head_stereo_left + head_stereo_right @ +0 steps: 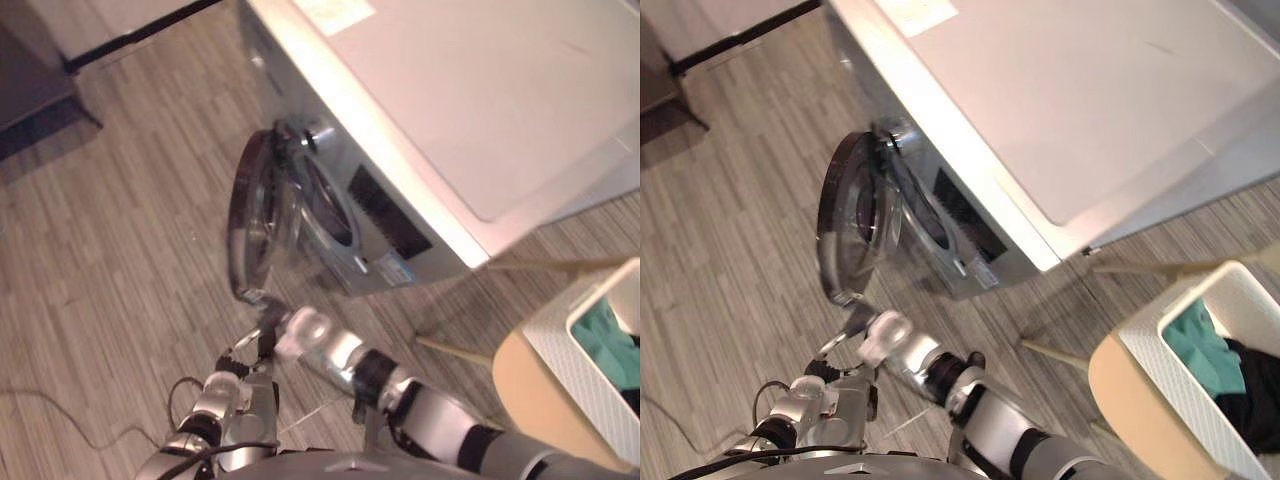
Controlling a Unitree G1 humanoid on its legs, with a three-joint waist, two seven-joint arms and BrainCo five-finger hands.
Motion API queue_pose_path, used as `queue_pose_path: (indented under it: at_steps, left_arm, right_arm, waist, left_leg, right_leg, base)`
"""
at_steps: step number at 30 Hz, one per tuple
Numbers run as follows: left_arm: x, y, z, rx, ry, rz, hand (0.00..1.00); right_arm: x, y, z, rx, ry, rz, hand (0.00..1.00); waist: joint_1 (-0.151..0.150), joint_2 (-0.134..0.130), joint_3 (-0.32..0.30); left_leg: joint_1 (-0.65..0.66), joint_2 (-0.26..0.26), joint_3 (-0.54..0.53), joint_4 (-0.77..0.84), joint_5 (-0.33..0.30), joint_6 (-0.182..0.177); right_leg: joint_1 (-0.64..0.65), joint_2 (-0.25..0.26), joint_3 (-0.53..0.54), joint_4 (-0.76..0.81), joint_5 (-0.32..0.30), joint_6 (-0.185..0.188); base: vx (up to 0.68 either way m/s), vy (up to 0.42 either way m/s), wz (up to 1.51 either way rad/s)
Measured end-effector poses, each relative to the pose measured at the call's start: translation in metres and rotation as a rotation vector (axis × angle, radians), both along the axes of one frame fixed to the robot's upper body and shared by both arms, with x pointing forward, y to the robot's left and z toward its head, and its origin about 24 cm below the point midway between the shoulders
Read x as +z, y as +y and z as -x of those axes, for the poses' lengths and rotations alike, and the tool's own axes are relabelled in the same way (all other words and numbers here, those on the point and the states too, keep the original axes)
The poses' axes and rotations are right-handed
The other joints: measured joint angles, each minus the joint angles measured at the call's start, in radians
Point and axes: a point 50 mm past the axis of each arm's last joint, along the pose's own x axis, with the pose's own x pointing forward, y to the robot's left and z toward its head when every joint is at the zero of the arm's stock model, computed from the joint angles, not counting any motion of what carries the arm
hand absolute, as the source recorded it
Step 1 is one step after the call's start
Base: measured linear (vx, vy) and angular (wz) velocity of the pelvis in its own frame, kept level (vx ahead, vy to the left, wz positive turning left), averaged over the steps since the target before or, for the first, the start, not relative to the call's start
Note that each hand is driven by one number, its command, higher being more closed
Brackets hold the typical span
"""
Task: Pick up the laundry basket with both hands and put the clothes into the washing machine.
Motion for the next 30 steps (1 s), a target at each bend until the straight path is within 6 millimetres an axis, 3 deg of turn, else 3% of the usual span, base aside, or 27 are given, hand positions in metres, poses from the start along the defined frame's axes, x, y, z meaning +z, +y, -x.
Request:
queue_pose_path:
  at_steps: [1, 5, 10, 15, 18, 20, 23, 25, 26, 27, 28, 30]
  left_arm:
    - [0.001, -0.001, -0.002, -0.007, -0.008, 0.0, 0.0]
    - [0.004, -0.003, -0.005, -0.01, -0.029, 0.003, 0.0]
    - [0.004, -0.001, -0.005, -0.021, -0.028, -0.013, 0.0]
    - [0.003, 0.003, -0.002, -0.001, -0.022, -0.03, 0.0]
    - [0.0, 0.014, 0.003, 0.037, 0.003, -0.045, 0.0]
    - [-0.001, 0.018, 0.007, 0.057, 0.016, -0.049, 0.0]
    - [0.004, 0.021, -0.001, 0.075, -0.013, -0.047, 0.0]
    - [0.014, 0.026, -0.015, 0.105, -0.071, -0.036, 0.0]
    - [0.017, 0.028, -0.019, 0.112, -0.088, -0.034, 0.0]
    - [0.023, 0.034, -0.026, 0.128, -0.117, -0.038, 0.0]
    - [0.025, 0.037, -0.029, 0.144, -0.13, -0.036, 0.0]
    - [0.034, 0.052, -0.036, 0.221, -0.175, -0.016, 0.0]
  right_arm:
    - [0.009, 0.013, 0.014, 0.085, 0.006, -0.062, 0.0]
    - [0.026, 0.025, 0.025, 0.141, 0.03, -0.185, 0.0]
    - [0.032, 0.028, 0.029, 0.135, 0.091, -0.274, 0.0]
    - [0.039, 0.019, 0.013, 0.031, 0.083, -0.347, 0.0]
    - [0.038, 0.007, 0.001, -0.06, 0.097, -0.385, 0.0]
    - [0.029, -0.009, -0.006, -0.147, 0.125, -0.391, 0.0]
    - [0.002, -0.059, -0.019, -0.367, 0.143, -0.347, 0.0]
    - [-0.02, -0.118, -0.017, -0.565, 0.137, -0.279, 0.0]
    - [-0.025, -0.134, -0.014, -0.619, 0.136, -0.266, 0.0]
    - [-0.034, -0.167, -0.004, -0.727, 0.136, -0.224, 0.0]
    - [-0.039, -0.182, 0.0, -0.782, 0.14, -0.206, 0.0]
    - [-0.056, -0.244, 0.023, -1.01, 0.162, -0.097, 0.0]
  waist:
    - [0.019, 0.0, 0.0]
    - [0.059, -0.001, 0.0]
    - [0.058, -0.003, -0.001]
    - [0.054, -0.014, -0.007]
    - [0.03, -0.036, -0.023]
    - [0.01, -0.048, -0.047]
    - [-0.038, -0.058, -0.059]
    - [-0.055, -0.066, -0.064]
    - [-0.063, -0.067, -0.064]
    - [-0.08, -0.07, -0.067]
    - [-0.089, -0.071, -0.068]
    - [-0.131, -0.073, -0.069]
  left_leg:
    - [-0.001, 0.0, -0.018, -0.001, 0.001, -0.002]
    - [-0.002, -0.008, -0.056, -0.002, 0.007, -0.005]
    - [0.003, -0.004, -0.065, -0.012, 0.017, -0.011]
    - [0.026, 0.013, -0.04, -0.035, 0.028, -0.019]
    - [0.049, 0.029, 0.013, -0.039, 0.027, -0.021]
    - [0.054, 0.041, 0.048, -0.04, 0.027, -0.021]
    - [0.067, 0.054, 0.112, -0.052, 0.027, -0.021]
    - [0.059, 0.06, 0.168, -0.055, 0.027, -0.021]
    - [0.056, 0.061, 0.177, -0.055, 0.027, -0.021]
    - [0.047, 0.065, 0.196, -0.055, 0.027, -0.021]
    - [0.043, 0.066, 0.202, -0.055, 0.027, -0.021]
    - [0.045, 0.071, 0.243, -0.055, 0.027, -0.021]
  right_leg:
    - [0.01, -0.004, -0.022, 0.015, -0.016, -0.002]
    - [0.016, -0.02, -0.059, 0.07, -0.057, 0.0]
    - [0.016, -0.015, -0.066, 0.081, -0.062, -0.004]
    - [0.005, 0.0, -0.04, 0.093, -0.066, -0.01]
    - [-0.006, 0.015, 0.01, 0.087, -0.055, -0.019]
    - [-0.013, 0.032, 0.041, 0.059, -0.033, -0.022]
    - [-0.023, 0.051, 0.099, 0.008, 0.014, -0.022]
    - [-0.056, 0.063, 0.151, -0.021, 0.046, -0.021]
    - [-0.061, 0.066, 0.161, -0.028, 0.052, -0.021]
    - [-0.079, 0.071, 0.177, -0.04, 0.066, -0.021]
    - [-0.087, 0.073, 0.182, -0.043, 0.071, -0.021]
    - [-0.105, 0.082, 0.22, -0.053, 0.087, -0.021]
  base:
    - [0.01, -0.044, 0.68]
    - [-0.01, -0.018, 0.42]
    - [-0.01, -0.006, 0.03]
    - [-0.01, -0.035, -0.15]
    - [0.0, -0.027, -0.49]
    - [0.0, -0.007, -0.62]
    - [-0.03, 0.008, -0.63]
    - [-0.08, 0.025, -0.65]
    - [-0.06, 0.011, -0.61]
    - [-0.04, 0.003, -0.41]
    - [-0.04, -0.002, -0.45]
    - [-0.03, -0.008, -0.49]
